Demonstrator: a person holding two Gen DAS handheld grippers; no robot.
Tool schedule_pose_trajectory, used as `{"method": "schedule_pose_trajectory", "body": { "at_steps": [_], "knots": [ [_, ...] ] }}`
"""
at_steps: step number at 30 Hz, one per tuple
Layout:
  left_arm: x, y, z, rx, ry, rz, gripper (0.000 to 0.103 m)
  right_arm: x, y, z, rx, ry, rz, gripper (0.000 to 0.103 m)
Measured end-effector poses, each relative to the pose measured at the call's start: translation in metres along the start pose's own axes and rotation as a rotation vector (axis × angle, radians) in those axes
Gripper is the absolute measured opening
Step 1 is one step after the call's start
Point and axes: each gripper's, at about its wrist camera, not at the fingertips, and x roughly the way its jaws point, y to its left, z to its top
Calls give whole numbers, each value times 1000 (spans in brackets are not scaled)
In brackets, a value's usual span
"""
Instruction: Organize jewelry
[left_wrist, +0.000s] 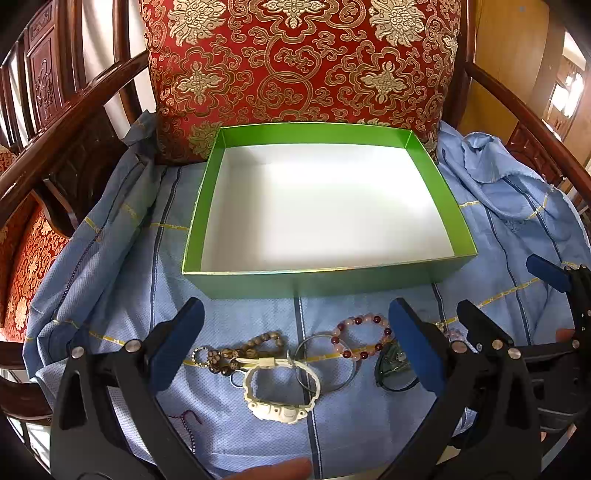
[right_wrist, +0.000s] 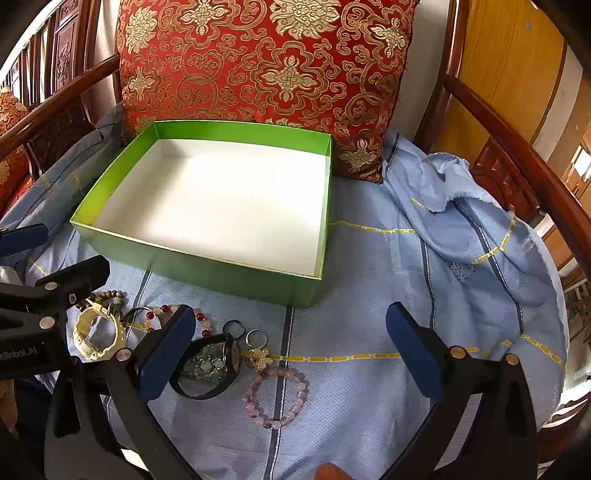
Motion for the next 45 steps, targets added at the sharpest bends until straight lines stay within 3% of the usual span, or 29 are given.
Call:
{"method": "schedule_pose_trajectory", "body": {
  "at_steps": [38,45],
  "knots": [
    [0,1,-1,7,2,8,99,3,3,-1,-13,7,-11,101],
    [-4,38,7,-39,-29,110,99,25,-8,-3,-25,89,-59,101]
  ]
}}
